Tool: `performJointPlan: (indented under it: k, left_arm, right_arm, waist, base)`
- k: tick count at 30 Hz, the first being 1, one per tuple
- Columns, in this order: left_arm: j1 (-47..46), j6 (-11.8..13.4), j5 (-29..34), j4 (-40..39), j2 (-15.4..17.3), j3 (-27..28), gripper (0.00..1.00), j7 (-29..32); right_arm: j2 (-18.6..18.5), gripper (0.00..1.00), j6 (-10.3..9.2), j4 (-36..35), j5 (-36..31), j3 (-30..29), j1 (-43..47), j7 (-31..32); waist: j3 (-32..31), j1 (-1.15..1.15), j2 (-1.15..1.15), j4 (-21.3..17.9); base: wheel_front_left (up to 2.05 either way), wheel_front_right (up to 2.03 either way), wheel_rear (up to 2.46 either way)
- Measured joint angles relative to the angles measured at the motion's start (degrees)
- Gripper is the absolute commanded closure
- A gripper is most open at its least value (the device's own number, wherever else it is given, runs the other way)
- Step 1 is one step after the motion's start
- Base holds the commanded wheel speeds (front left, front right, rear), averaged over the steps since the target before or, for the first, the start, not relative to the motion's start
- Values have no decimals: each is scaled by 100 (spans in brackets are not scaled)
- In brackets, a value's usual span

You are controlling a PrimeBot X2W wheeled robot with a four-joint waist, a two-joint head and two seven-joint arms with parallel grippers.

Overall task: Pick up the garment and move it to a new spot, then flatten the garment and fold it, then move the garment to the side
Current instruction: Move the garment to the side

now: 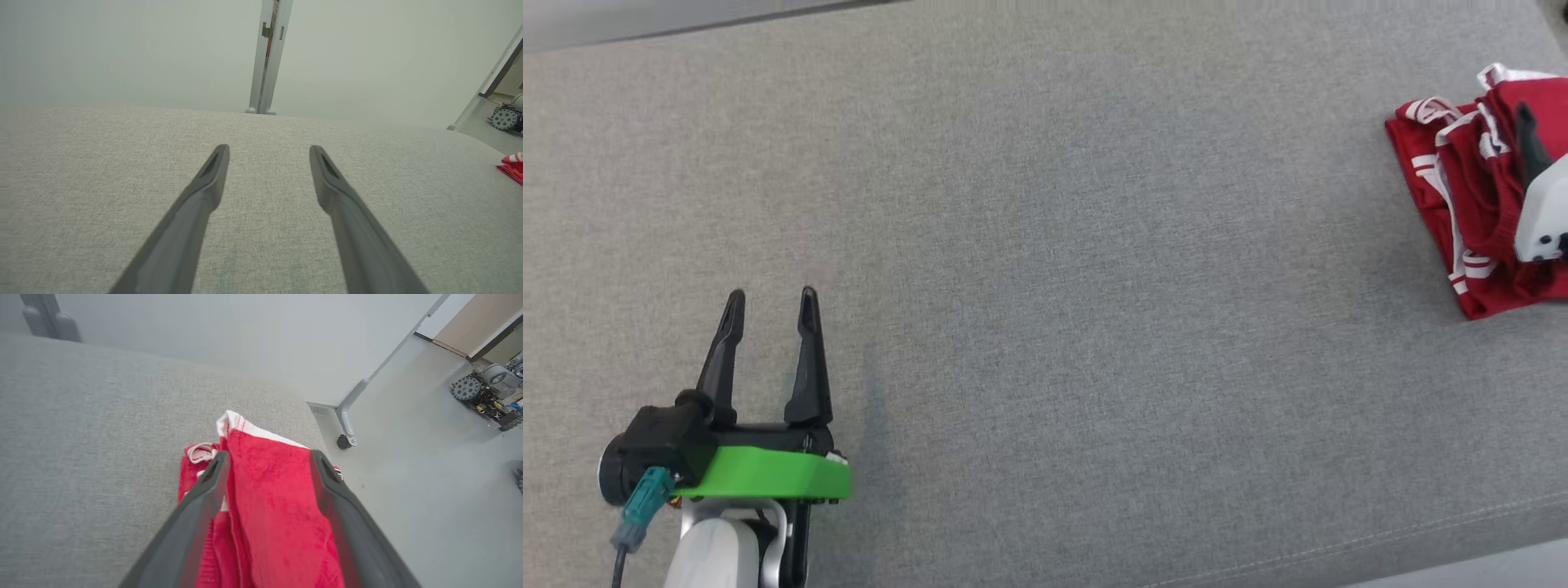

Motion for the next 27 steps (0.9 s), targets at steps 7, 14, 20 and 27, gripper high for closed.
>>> performJointPlan:
  k: [7, 14, 20, 27]
  left_arm:
    - [382, 142, -57, -12, -25, 263, 0, 0]
    - [797, 286, -127, -9, -27, 325, 0, 0]
    - [1015, 308, -111, 110, -30, 356, 0, -1]
    - [1156, 280, -55, 268, -32, 352, 0, -1]
  right_arm:
    - [821, 0, -1, -766, 399, -380, 940, -823]
    - [1462, 0, -1, -1689, 502, -298, 2143, -1034]
    - [1881, 0, -1, -2247, 366, -470, 2856, -1094]
    - [2258, 0, -1, -2577, 30, -589, 3332, -1126]
  waist:
    - [-658, 0, 0, -29]
    - [-1300, 0, 0, -1]
    - [-1716, 0, 0, 102]
    - [-1922, -1, 0, 340]
  base:
    - [0, 0, 0]
    - [0, 0, 0]
    - [0, 0, 0]
    - [0, 0, 0]
